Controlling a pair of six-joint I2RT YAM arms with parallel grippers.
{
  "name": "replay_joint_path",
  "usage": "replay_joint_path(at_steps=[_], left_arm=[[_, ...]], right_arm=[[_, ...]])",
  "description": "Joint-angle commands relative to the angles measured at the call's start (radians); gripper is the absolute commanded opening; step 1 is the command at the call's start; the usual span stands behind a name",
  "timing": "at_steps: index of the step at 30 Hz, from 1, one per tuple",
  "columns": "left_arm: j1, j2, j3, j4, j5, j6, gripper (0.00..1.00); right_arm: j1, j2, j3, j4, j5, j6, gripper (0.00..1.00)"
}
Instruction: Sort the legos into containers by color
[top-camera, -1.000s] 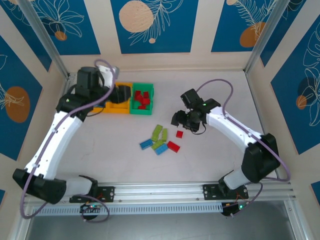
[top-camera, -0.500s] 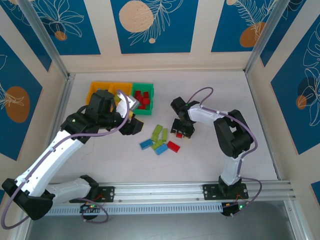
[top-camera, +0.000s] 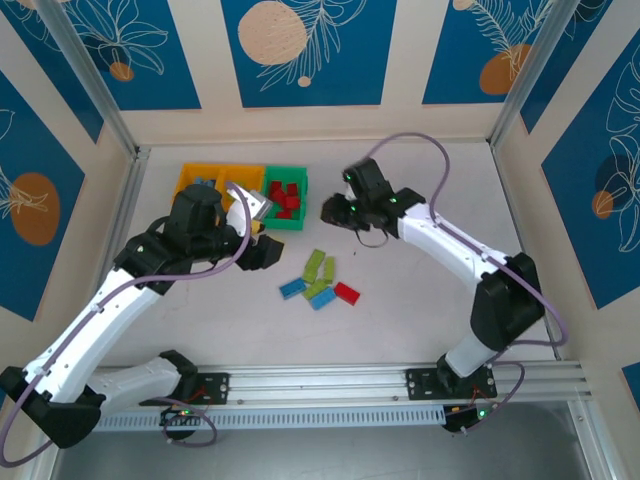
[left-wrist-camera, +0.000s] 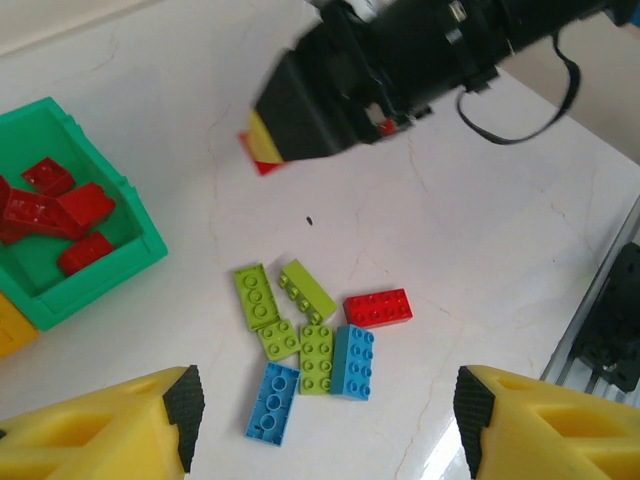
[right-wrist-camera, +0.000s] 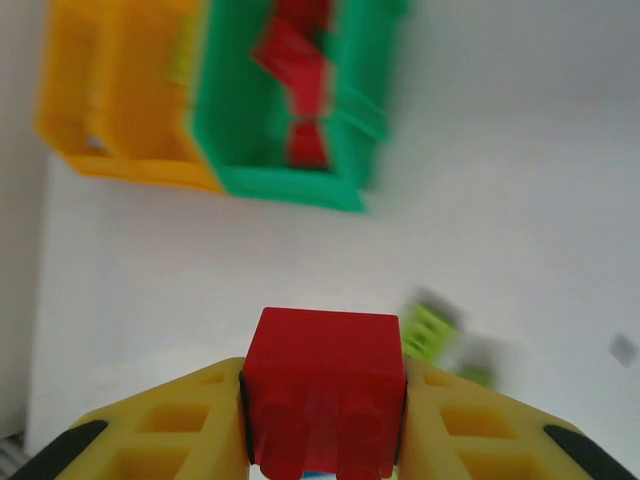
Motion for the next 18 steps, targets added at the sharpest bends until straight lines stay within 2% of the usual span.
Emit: replay_joint_path(at_steps=[1, 8, 9, 13, 15, 18], left_arm=[[-0.01, -0.013, -0.011, 0.025, -0.024, -0.024, 0.68], [-0.01, -0.039, -0.026, -0.01, -0.067, -0.027, 0.68], [-0.01, -0.041, -0.027, -0.011, -0.07, -0.031, 0.68], [-0.01, -0.042, -0.037, -0.009, -0.073, -0.049, 0.68], [-0.01, -0.038, -0.04, -0.009, -0.079, -0.059, 0.68], [-0.009, -0.026, -0.048, -0.008, -0.091, -0.082, 0.68]], right_arm=[[0.017, 0.168, 0.188, 0.043, -0.022, -0.098, 0.35], [0.025, 0.535, 0.616, -0.044, 0.053, -0.163, 0.36], [0.024, 0.586, 0.68, -0.073, 0.056, -0.17, 0.38], [0.021, 0.787, 1.015, -0.244, 0.039, -0.211, 0.58], [0.019, 0.84, 1.142, -0.315, 0.031, -0.229, 0.6], [0.015, 0.818, 1.184, -0.357, 0.022, -0.249, 0.61]])
